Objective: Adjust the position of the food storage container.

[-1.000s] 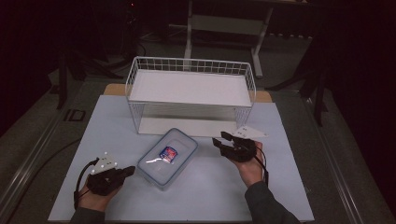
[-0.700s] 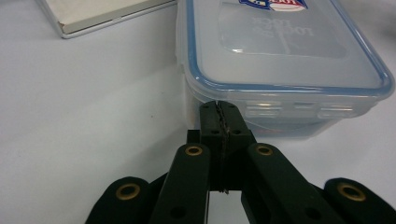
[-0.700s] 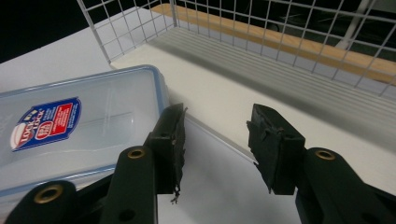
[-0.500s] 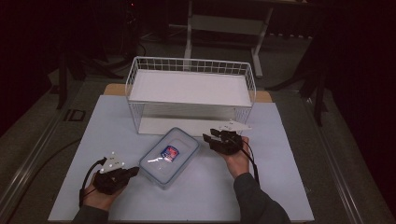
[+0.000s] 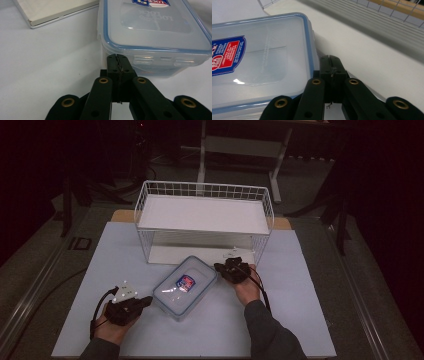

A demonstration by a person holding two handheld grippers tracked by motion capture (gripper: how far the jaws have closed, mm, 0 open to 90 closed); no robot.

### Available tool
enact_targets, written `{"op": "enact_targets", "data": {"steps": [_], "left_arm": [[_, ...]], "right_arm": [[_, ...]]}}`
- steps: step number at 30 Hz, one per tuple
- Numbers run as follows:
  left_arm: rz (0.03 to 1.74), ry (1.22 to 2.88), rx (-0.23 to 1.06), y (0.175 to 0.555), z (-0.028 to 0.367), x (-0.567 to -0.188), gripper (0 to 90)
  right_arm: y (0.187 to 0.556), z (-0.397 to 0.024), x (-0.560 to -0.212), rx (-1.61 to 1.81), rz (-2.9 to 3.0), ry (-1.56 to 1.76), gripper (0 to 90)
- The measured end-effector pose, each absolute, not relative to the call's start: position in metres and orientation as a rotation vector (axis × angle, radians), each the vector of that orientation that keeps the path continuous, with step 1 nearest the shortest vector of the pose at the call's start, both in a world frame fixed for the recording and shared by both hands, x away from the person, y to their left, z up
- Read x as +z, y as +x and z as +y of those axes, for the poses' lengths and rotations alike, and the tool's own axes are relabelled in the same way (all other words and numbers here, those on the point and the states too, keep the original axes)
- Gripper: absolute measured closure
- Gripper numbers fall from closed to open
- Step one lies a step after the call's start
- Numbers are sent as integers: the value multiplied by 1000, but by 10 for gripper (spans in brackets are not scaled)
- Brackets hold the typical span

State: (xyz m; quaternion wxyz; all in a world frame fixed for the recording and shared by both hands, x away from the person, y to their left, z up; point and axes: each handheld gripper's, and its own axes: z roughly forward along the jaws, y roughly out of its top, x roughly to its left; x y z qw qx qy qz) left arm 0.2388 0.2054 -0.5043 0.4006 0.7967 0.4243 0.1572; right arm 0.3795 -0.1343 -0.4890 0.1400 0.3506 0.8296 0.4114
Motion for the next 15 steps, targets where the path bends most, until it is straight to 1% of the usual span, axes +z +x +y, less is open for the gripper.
{"op": "enact_targets", "data": {"steps": [4,15], "left_arm": [[1105,1995,402,242,208,-505,897],[1232,1916,427,262,215,-507,899]], "right_arm": [[376,-138,-491,1202,2412,1035,900],[340,-153,-491,1233,2461,972,900]]}}
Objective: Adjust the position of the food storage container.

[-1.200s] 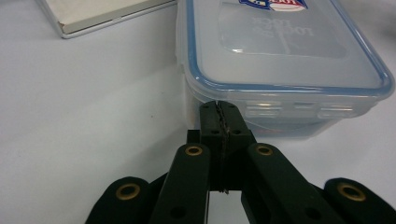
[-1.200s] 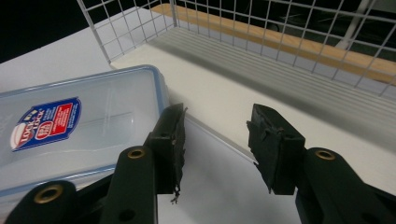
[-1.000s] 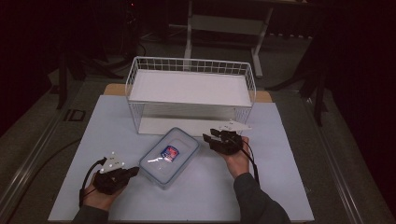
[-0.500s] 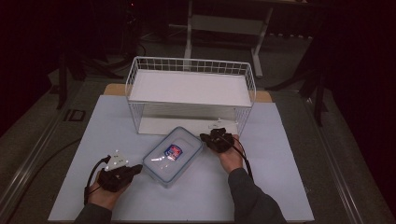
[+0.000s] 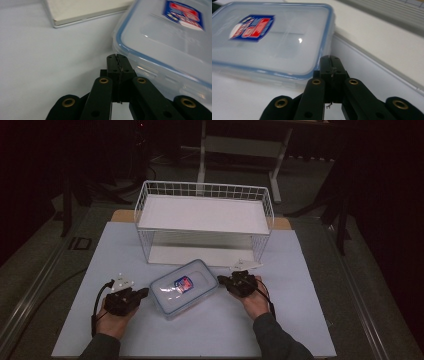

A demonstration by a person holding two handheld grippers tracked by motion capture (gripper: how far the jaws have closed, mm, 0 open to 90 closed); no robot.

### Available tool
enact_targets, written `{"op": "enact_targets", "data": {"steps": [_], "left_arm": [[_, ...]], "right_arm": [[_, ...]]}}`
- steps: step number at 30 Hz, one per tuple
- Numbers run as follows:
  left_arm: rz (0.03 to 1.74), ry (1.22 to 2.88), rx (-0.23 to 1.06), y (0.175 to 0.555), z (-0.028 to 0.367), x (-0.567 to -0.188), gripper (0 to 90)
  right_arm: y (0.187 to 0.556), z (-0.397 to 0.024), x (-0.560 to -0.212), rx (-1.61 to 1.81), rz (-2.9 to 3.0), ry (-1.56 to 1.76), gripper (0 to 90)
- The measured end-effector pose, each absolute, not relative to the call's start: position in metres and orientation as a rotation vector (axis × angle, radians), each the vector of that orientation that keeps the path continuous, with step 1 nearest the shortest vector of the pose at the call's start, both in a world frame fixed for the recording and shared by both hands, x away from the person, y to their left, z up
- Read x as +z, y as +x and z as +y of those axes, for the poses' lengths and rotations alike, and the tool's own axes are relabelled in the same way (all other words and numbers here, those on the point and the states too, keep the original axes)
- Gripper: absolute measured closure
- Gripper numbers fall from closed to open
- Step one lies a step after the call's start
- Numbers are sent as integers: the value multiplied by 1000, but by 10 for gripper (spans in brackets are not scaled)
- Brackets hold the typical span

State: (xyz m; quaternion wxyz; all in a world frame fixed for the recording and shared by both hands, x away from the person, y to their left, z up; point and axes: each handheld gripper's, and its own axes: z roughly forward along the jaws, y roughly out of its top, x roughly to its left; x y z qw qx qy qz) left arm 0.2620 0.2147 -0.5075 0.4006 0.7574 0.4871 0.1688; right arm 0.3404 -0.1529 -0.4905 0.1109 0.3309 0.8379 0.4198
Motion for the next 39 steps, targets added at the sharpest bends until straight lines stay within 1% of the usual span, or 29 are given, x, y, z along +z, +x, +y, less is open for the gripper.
{"op": "enact_targets", "data": {"steps": [2,6,11,12,14,19,20,29,30,39], "left_arm": [[1259,1893,407,264,218,-508,898],[1268,1887,408,259,223,-506,894],[1241,1903,397,244,226,-503,894],[1203,1934,402,239,225,-502,894],[1187,1955,397,238,223,-502,895],[1152,1980,381,239,217,-503,897],[1132,1952,344,239,220,-502,897],[1140,1941,378,241,218,-503,899],[1143,1912,362,245,217,-501,899],[1147,1899,372,258,207,-502,900]], "right_arm": [[333,-154,-489,1243,2478,953,900],[324,-153,-488,1263,2512,905,898],[334,-150,-490,1255,2481,949,898],[335,-149,-491,1261,2479,964,898],[338,-147,-493,1258,2485,963,898],[336,-148,-494,1255,2494,974,899],[333,-150,-493,1252,2509,967,899],[318,-154,-494,1266,2529,946,900],[313,-155,-493,1258,2536,944,899],[295,-168,-491,1274,2549,934,899]]}}
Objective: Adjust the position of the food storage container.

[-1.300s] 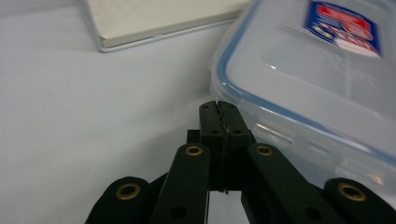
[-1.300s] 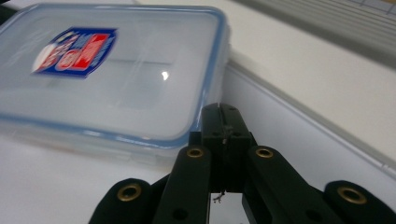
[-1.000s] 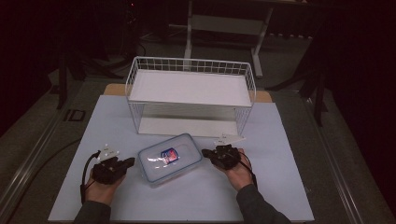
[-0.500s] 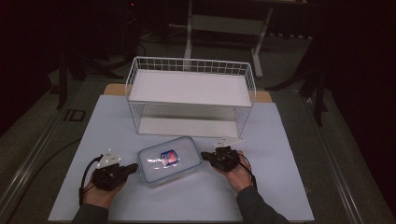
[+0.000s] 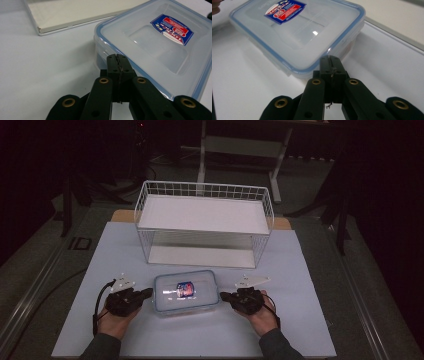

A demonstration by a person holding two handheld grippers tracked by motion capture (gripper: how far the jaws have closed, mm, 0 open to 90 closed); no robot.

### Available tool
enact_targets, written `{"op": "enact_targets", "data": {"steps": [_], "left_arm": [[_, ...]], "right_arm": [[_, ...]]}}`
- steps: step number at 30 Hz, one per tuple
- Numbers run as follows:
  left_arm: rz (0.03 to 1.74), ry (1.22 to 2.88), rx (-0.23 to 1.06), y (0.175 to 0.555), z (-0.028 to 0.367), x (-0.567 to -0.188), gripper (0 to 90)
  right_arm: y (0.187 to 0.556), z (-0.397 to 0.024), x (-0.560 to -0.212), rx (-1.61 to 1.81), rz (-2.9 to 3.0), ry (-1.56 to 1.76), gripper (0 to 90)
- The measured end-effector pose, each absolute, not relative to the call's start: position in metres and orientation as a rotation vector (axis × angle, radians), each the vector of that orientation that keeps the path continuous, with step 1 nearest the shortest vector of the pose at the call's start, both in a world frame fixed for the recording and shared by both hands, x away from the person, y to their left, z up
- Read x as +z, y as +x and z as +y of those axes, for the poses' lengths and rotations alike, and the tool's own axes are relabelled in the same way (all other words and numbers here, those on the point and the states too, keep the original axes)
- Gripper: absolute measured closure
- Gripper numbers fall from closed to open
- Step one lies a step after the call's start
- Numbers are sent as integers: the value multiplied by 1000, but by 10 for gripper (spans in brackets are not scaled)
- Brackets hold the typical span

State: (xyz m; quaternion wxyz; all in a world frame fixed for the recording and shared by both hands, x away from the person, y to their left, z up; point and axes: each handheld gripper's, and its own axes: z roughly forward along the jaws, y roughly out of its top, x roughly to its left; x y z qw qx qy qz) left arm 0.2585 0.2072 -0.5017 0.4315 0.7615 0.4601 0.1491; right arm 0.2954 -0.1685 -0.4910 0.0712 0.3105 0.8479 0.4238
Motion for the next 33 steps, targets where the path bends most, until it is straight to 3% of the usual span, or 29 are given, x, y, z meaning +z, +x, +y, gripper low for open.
{"op": "enact_targets", "data": {"steps": [15,28,33], "left_arm": [[1117,2013,322,279,164,-516,900],[1097,2009,303,278,159,-517,897],[1111,1978,315,278,166,-515,895]], "right_arm": [[280,-209,-490,1287,2521,1018,897],[284,-217,-490,1312,2463,1075,894],[284,-216,-487,1334,2419,1083,841]]}}
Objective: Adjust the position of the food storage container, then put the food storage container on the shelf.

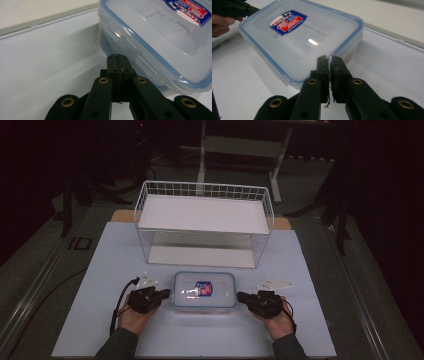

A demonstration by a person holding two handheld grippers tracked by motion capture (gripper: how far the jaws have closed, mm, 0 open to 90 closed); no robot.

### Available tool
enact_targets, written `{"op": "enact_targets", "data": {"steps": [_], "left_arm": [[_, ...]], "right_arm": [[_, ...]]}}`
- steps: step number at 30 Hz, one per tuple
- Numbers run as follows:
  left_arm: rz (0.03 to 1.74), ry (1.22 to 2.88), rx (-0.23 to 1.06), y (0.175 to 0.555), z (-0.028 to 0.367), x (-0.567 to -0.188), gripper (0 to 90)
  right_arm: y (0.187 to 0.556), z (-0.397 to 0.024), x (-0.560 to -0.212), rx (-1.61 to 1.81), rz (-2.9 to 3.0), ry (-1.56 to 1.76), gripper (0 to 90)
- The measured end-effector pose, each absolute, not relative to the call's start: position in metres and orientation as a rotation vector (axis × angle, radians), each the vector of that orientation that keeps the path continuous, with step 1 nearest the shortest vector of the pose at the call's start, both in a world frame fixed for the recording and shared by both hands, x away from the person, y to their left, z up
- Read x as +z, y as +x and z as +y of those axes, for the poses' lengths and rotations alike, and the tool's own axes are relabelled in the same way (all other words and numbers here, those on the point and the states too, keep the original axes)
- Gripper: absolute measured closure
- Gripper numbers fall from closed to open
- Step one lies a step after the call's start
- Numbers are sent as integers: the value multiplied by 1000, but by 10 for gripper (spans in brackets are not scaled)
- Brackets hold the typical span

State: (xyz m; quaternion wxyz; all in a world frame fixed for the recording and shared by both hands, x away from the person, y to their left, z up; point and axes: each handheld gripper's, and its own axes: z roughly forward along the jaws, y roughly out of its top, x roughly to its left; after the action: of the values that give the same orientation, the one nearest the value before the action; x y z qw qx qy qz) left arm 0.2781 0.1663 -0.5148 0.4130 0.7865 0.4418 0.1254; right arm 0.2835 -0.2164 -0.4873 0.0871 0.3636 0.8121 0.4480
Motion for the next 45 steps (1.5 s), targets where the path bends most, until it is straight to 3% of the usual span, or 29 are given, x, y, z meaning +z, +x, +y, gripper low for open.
{"op": "enact_targets", "data": {"steps": [3,5,6,9,10,13,17,19,21,24,26,35,40,45], "left_arm": [[1135,1931,317,278,174,-511,849],[1136,1918,314,278,177,-510,777],[1137,1881,304,277,179,-507,733],[1128,1853,291,276,180,-504,633],[1118,1860,296,275,178,-501,596],[1110,1846,279,275,176,-499,521],[1089,1825,225,276,171,-496,419],[1091,1826,216,277,167,-496,375],[1091,1825,184,279,163,-498,345],[1098,1842,84,286,155,-505,274],[1106,1826,18,290,154,-510,222],[1138,1789,-77,298,154,-516,178],[1160,1759,-230,305,157,-523,179],[1162,1759,-231,304,157,-522,190]], "right_arm": [[284,-216,-485,1344,2398,1085,769],[284,-216,-485,1358,2393,1085,743],[285,-215,-484,1377,2381,1089,674],[285,-213,-483,1391,2376,1093,615],[286,-211,-483,1392,2373,1102,555],[288,-209,-484,1398,2373,1121,518],[293,-208,-484,1433,2374,1182,433],[297,-206,-488,1455,2400,1238,322],[298,-205,-489,1446,2405,1256,299],[303,-201,-494,1458,2452,1293,192],[305,-199,-497,1459,2475,1312,164],[314,-195,-507,1483,2524,1387,140],[318,-196,-511,1508,2526,1447,136],[319,-195,-514,1533,2539,1486,145]]}}
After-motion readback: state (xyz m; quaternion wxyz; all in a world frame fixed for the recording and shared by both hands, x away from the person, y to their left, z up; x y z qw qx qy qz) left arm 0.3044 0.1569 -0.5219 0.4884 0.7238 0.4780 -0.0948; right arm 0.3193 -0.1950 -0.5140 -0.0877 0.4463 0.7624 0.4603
